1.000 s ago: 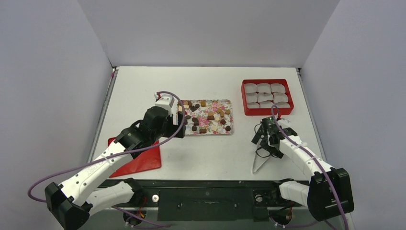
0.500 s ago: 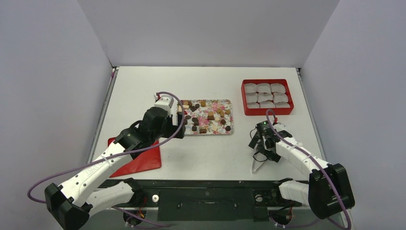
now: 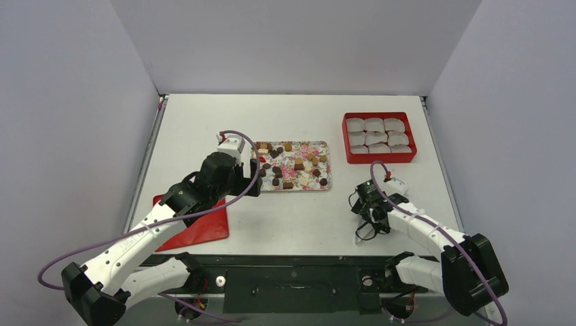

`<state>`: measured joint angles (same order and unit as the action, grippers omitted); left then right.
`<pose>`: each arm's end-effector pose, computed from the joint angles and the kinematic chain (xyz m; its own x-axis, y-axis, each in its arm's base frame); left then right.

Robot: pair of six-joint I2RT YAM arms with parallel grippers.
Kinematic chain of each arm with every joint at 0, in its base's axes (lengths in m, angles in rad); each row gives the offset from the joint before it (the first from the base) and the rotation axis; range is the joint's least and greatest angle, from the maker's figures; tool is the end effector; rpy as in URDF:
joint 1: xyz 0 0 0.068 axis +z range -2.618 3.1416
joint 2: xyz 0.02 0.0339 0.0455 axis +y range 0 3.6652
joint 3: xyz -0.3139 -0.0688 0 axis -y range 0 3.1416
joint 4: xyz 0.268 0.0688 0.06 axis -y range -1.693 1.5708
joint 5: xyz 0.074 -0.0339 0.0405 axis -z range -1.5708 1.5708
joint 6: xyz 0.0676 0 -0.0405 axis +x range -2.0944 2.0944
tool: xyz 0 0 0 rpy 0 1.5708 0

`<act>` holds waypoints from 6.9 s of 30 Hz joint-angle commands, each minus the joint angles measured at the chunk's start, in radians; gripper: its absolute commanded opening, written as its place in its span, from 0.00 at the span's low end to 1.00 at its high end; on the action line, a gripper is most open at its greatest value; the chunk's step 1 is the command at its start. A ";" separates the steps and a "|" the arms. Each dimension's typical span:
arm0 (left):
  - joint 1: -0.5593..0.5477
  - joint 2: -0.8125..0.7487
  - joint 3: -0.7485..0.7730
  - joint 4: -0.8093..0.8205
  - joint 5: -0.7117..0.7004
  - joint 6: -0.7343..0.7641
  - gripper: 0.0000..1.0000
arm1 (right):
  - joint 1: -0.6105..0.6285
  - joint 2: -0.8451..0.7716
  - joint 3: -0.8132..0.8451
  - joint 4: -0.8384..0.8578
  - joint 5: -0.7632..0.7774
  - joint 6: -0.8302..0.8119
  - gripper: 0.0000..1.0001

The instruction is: Pack the chocolate

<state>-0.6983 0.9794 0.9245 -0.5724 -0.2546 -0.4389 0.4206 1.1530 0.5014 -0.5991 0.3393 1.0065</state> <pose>0.1862 -0.1340 0.3375 -0.6050 -0.0291 -0.7957 0.2308 0.9500 -0.2102 0.1785 0.0552 0.1548 -0.7080 0.5562 -0.4352 0.5773 0.8107 0.0969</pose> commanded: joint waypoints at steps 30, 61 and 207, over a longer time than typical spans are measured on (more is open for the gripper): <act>0.011 -0.040 0.015 -0.024 0.041 0.055 0.96 | 0.406 -0.013 -0.049 0.060 0.363 0.286 0.82; 0.012 -0.041 -0.009 -0.016 0.062 0.032 0.96 | 0.481 0.012 -0.115 0.149 0.354 0.222 0.77; 0.042 -0.081 -0.059 -0.093 -0.276 0.104 0.97 | 0.398 0.301 0.705 -0.242 -0.246 -0.383 0.38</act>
<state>-0.6609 0.9161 0.8589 -0.6849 -0.5304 -0.3462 0.8127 1.4521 1.2098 -0.8783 0.0887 0.6140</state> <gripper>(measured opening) 0.966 0.406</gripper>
